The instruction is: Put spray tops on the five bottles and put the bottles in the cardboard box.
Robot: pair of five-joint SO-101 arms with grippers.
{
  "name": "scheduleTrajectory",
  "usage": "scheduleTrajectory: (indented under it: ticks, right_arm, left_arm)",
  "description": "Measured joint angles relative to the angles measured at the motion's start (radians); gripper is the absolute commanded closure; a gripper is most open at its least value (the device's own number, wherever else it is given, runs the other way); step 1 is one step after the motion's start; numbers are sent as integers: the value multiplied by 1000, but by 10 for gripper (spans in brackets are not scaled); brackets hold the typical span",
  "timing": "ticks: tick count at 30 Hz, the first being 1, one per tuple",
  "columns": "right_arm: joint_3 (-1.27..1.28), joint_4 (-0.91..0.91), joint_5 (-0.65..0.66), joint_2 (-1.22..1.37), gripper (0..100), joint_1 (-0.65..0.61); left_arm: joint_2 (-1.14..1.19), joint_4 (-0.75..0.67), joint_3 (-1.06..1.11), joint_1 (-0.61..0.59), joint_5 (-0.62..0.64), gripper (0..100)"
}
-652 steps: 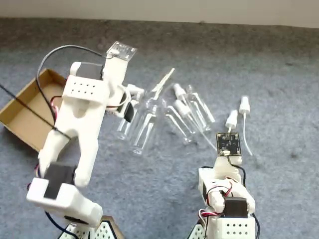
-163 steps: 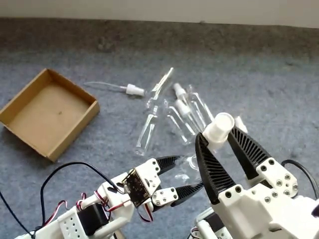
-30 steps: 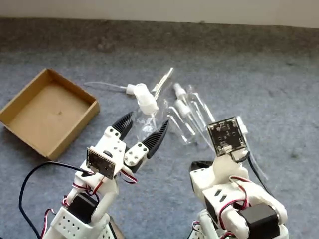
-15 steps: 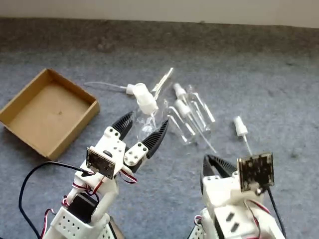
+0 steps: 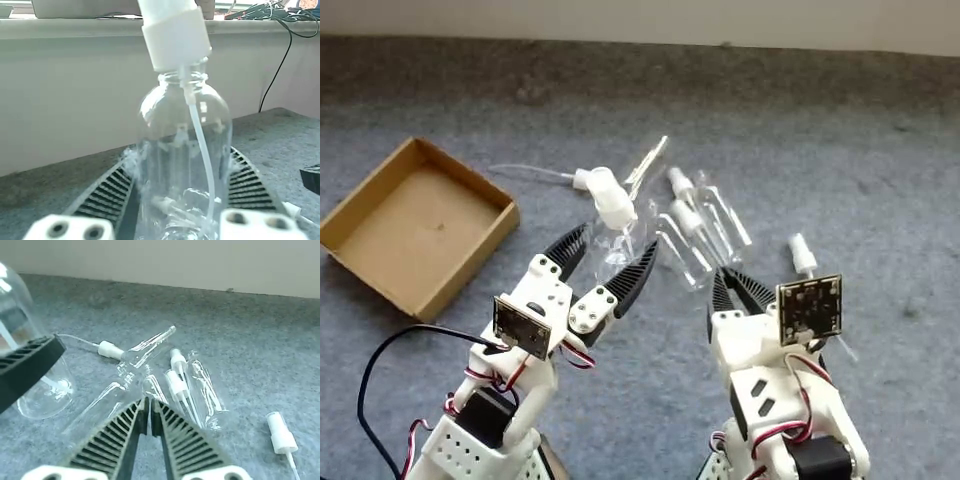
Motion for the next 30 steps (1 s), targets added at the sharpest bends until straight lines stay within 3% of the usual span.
scheduleTrajectory:
  ticks: [9,15,22,30]
  right_arm:
    - [146,-224,-2,0,994,-169]
    - [206,-250,-2,0,994,-281]
    - [275,-258,-2,-3,994,-430]
    - [416,-470,-2,-5,994,-483]
  left_arm:
    - [0,0,-5,0,0,912]
    - [0,-5,-5,-41,0,912]
    - [0,-213,-2,-130,0,912]
    - [0,-241,0,-95,0,912]
